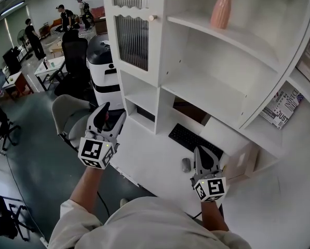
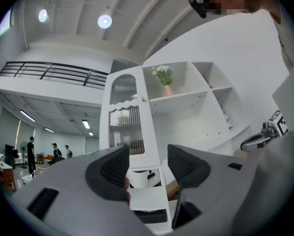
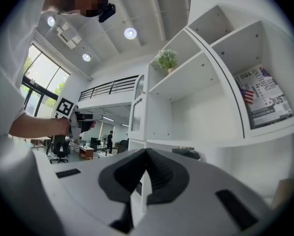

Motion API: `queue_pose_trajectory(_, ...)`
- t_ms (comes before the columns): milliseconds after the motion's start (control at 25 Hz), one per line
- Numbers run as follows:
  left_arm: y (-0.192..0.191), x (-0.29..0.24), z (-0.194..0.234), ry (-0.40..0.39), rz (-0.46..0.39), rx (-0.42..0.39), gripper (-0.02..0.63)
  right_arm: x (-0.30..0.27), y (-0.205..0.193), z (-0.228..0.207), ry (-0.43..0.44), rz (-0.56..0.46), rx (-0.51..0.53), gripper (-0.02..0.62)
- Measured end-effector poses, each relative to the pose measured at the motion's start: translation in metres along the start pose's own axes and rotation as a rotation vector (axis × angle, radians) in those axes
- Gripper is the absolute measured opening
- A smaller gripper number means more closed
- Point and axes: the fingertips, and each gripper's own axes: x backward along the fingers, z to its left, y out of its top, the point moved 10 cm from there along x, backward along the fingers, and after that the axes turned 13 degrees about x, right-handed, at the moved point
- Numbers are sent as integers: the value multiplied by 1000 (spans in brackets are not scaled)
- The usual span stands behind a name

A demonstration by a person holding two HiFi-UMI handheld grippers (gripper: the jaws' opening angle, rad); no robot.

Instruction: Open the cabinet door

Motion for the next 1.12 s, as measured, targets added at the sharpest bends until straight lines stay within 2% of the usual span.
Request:
queue_pose_trajectory(720, 65, -58, -6, -98, -63, -147, 242, 26, -1, -6, -70, 15, -2, 3)
queue_pose_trajectory(1120, 96, -98, -5, -128, -81, -201, 238, 40, -5, -12, -120, 28, -11, 3)
